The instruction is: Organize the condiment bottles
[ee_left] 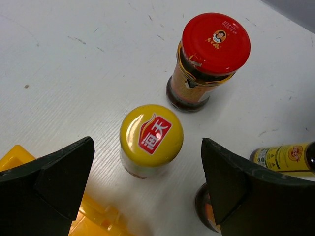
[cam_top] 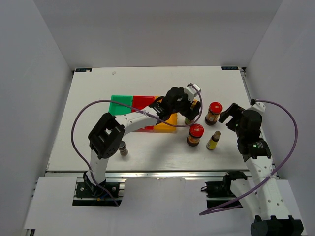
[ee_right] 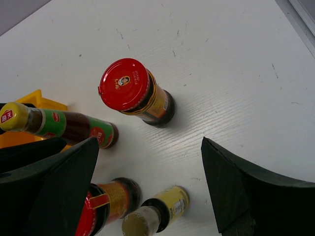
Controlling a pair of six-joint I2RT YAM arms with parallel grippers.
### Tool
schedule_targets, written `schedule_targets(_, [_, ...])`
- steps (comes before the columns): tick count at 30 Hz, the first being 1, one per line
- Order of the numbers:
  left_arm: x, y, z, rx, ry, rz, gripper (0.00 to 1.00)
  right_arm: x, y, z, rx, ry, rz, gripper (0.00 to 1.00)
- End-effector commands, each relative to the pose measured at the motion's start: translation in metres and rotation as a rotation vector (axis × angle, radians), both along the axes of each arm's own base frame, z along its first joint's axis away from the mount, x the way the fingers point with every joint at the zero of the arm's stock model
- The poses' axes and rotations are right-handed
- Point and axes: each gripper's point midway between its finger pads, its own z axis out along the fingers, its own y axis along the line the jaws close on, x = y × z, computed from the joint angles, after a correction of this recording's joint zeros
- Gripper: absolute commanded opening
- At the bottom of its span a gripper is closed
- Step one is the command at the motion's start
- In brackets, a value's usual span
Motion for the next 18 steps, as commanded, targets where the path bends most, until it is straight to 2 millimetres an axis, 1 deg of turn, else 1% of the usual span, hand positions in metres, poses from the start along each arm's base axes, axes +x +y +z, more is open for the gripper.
schedule_targets(1, [0.01, -0.014, 0.045, -0.08, -0.104, 0.03, 0.98, 0.005, 0.0, 0.026, 0.008, -0.076, 0.0, 0.89])
schedule_targets(2, [0.01, -0.018, 0.041, -0.085, -0.1, 0.026, 0.98, 0.005, 0.001, 0.026, 0.009, -0.075, 0.005, 0.89])
schedule_targets(3, [0.011, -0.021, 0.044, -0.102, -0.115, 0.024, 0.98, 0.005, 0.001, 0.026, 0.01, -0.075, 0.001, 0.89])
schedule_targets(4, [0.011, -0.023, 0.041, -0.1, -0.121, 0.026, 0.94, 0.005, -0.001, 0.026, 0.007, -0.073, -0.006, 0.89])
schedule_targets(5, [0.012, -0.026, 0.033, -0.088, -0.112, 0.025, 0.91, 0.005, -0.002, 0.025, 0.005, -0.069, -0.01, 0.89])
schedule_targets(6, [0.014, -0.027, 0.033, -0.081, -0.106, 0.028, 0.78, 0.004, -0.002, 0.026, 0.004, -0.071, -0.013, 0.89])
schedule_targets(7, [0.015, -0.028, 0.032, -0.076, -0.102, 0.03, 0.7, 0.004, -0.003, 0.026, 0.002, -0.069, -0.018, 0.89])
schedule_targets(9, [0.018, -0.026, 0.029, -0.065, -0.103, 0.051, 0.59, 0.004, -0.003, 0.026, 0.002, -0.074, -0.019, 0.89])
schedule_targets(10, [0.018, -0.026, 0.03, -0.065, -0.106, 0.057, 0.5, 0.004, -0.004, 0.028, 0.0, -0.077, -0.021, 0.89])
schedule_targets(11, [0.019, -0.025, 0.03, -0.065, -0.107, 0.064, 0.48, 0.004, -0.004, 0.028, -0.001, -0.078, -0.021, 0.89])
schedule_targets(14, [0.017, -0.024, 0.039, -0.082, -0.118, 0.063, 0.42, 0.003, -0.006, 0.031, -0.006, -0.086, -0.028, 0.89])
schedule_targets(15, [0.017, -0.024, 0.047, -0.098, -0.129, 0.062, 0.39, 0.003, -0.006, 0.031, -0.006, -0.089, -0.028, 0.89])
schedule_targets(17, [0.017, -0.025, 0.057, -0.117, -0.151, 0.061, 0.35, 0.003, -0.006, 0.032, -0.007, -0.093, -0.029, 0.89])
schedule_targets(18, [0.02, -0.025, 0.069, -0.137, -0.175, 0.07, 0.32, 0.003, -0.006, 0.033, -0.005, -0.098, -0.03, 0.89])
